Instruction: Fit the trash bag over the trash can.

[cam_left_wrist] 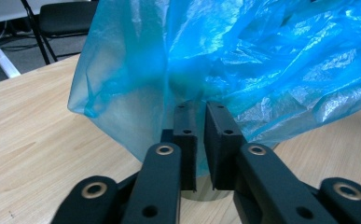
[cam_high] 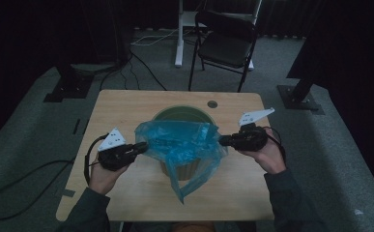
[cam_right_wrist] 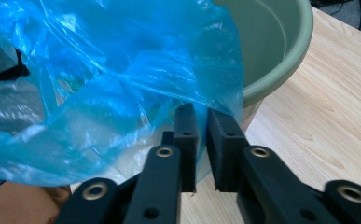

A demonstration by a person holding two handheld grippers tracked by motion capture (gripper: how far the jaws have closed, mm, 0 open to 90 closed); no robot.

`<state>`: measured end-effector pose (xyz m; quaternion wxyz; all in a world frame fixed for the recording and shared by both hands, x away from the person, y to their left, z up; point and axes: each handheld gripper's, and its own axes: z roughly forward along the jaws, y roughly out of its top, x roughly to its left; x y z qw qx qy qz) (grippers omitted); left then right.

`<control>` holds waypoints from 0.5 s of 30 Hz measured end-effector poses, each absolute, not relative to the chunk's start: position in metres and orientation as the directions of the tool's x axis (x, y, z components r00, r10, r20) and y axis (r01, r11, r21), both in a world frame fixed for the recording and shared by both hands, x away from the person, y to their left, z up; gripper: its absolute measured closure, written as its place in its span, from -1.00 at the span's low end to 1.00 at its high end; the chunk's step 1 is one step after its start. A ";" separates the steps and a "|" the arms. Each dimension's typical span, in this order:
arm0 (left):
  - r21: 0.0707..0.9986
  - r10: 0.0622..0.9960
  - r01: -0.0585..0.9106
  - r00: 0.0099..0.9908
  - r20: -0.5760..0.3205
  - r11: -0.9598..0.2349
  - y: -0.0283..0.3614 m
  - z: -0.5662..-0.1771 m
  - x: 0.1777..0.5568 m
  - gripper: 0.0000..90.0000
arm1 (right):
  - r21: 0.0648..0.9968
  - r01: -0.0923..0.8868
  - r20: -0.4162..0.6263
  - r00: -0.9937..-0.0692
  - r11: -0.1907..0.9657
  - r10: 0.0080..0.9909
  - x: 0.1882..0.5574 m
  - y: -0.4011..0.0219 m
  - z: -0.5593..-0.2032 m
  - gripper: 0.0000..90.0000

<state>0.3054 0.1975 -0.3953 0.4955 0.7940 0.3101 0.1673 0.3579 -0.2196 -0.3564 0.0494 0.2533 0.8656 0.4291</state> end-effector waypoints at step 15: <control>0.914 0.642 0.282 0.766 -0.032 -0.290 0.192 -0.374 0.299 0.49 | 0.792 0.379 0.134 -0.873 0.479 0.468 0.354 -0.217 -0.348 0.55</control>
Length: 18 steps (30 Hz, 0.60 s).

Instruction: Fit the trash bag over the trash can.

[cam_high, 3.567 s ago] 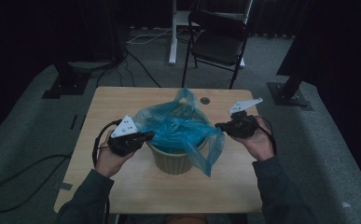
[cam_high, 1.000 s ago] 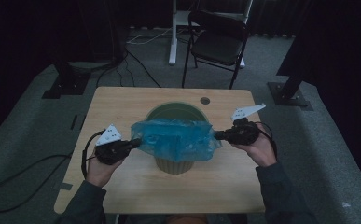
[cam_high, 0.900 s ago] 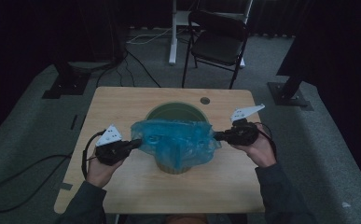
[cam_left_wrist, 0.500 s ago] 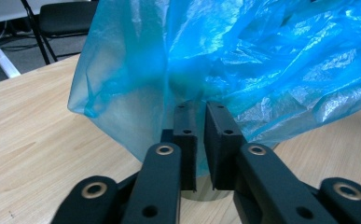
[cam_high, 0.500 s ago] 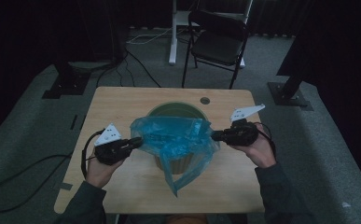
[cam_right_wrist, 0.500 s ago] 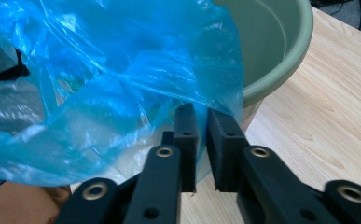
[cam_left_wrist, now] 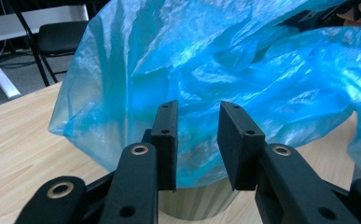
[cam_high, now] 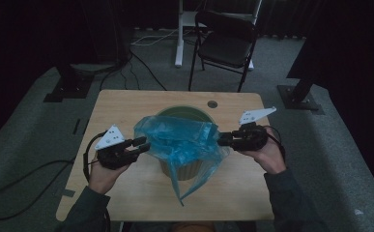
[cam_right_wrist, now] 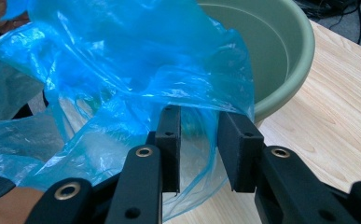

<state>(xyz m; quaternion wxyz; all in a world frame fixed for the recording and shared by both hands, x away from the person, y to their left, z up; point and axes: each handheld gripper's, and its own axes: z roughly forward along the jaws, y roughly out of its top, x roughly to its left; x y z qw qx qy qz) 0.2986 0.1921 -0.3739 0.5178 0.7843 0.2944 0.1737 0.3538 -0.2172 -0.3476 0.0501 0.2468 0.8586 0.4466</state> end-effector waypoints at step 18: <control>0.928 0.613 0.242 0.790 -0.018 -0.284 0.183 -0.358 0.298 0.38 | 0.805 0.359 0.129 -0.883 0.473 0.451 0.349 -0.214 -0.341 0.54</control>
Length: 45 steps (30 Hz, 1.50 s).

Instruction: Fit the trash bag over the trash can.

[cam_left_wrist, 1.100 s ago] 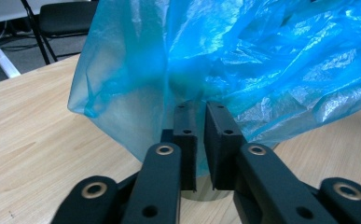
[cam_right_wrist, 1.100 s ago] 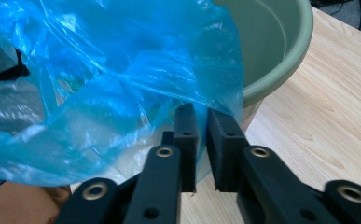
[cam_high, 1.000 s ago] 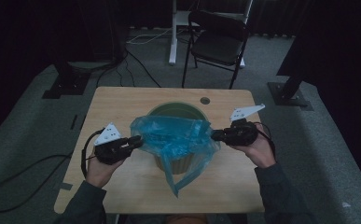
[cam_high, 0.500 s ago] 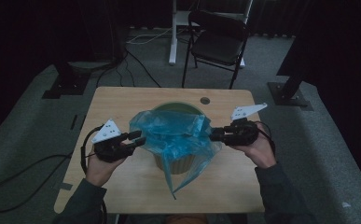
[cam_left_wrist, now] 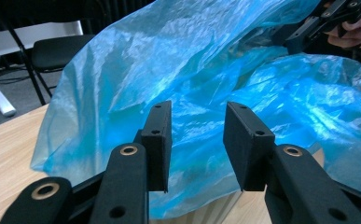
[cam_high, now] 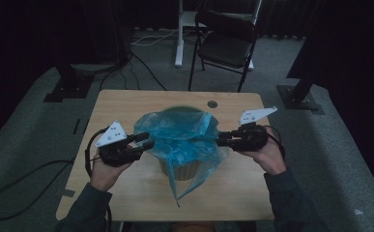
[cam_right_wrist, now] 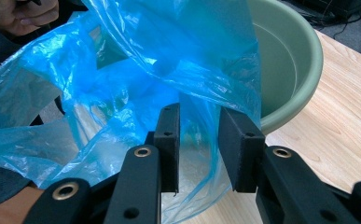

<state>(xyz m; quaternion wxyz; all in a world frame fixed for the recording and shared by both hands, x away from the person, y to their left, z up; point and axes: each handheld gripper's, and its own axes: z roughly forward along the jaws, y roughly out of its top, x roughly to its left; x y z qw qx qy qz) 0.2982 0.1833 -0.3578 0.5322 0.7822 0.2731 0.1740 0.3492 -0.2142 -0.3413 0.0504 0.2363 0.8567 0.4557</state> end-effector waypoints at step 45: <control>0.888 0.528 0.289 0.847 -0.063 -0.357 0.170 -0.382 0.290 0.98 | 0.742 0.367 0.092 -0.884 0.560 0.457 0.345 -0.208 -0.360 0.79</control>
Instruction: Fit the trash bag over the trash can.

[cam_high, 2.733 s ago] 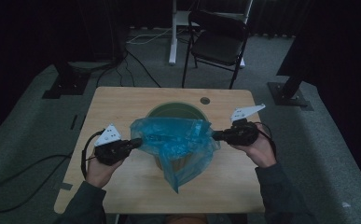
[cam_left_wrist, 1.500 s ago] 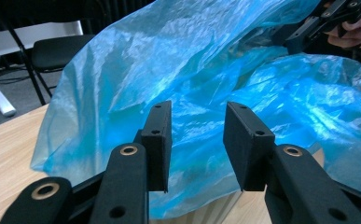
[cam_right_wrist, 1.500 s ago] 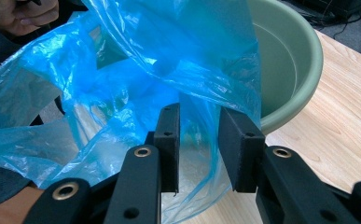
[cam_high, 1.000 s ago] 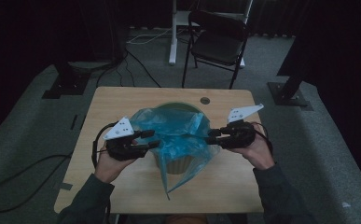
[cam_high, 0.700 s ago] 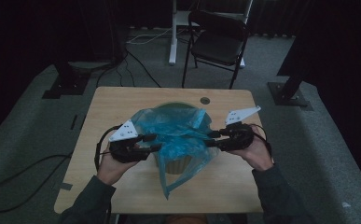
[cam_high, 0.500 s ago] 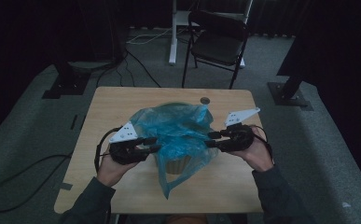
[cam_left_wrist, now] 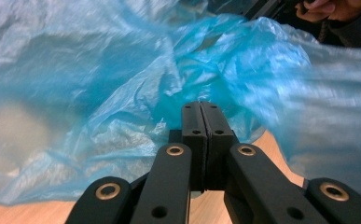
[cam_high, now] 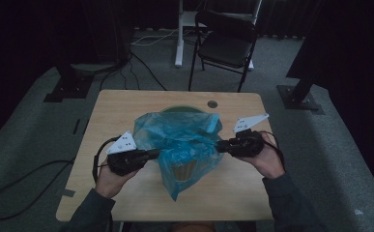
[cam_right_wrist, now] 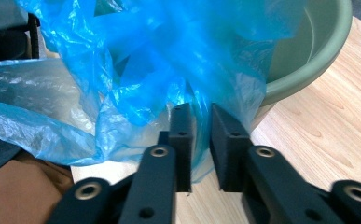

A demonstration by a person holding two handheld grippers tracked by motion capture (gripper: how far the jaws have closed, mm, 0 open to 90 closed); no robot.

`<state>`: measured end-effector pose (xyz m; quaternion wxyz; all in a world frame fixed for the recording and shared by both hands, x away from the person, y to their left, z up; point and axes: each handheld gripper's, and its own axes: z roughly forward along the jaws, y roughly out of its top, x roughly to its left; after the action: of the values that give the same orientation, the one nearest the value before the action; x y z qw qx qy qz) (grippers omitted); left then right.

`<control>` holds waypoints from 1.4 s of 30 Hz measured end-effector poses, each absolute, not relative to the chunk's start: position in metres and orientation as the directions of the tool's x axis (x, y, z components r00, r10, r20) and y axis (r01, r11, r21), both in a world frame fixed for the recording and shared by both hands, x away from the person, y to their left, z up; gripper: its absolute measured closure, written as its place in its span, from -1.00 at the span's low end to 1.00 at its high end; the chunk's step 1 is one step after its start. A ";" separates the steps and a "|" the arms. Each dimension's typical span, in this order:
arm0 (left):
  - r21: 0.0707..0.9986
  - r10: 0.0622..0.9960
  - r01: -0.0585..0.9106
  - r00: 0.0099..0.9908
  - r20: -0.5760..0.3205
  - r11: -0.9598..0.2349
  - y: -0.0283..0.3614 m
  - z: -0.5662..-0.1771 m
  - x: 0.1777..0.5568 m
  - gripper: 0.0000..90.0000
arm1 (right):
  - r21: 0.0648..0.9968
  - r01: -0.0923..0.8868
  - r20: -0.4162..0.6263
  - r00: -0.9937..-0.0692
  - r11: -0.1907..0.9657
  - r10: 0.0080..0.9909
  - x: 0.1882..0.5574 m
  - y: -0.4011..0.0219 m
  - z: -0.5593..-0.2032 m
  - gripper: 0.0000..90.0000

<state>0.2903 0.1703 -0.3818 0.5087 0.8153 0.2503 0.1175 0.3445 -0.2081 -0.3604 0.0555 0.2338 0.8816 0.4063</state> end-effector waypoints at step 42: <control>0.849 0.703 0.406 0.709 -0.060 -0.337 0.212 -0.417 0.312 0.66 | 0.719 0.432 0.122 -0.850 0.545 0.512 0.360 -0.219 -0.375 0.64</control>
<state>0.3118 0.2121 -0.4167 0.4603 0.8016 0.3458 0.1610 0.3600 -0.2189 -0.3754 0.0511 0.2689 0.8775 0.3938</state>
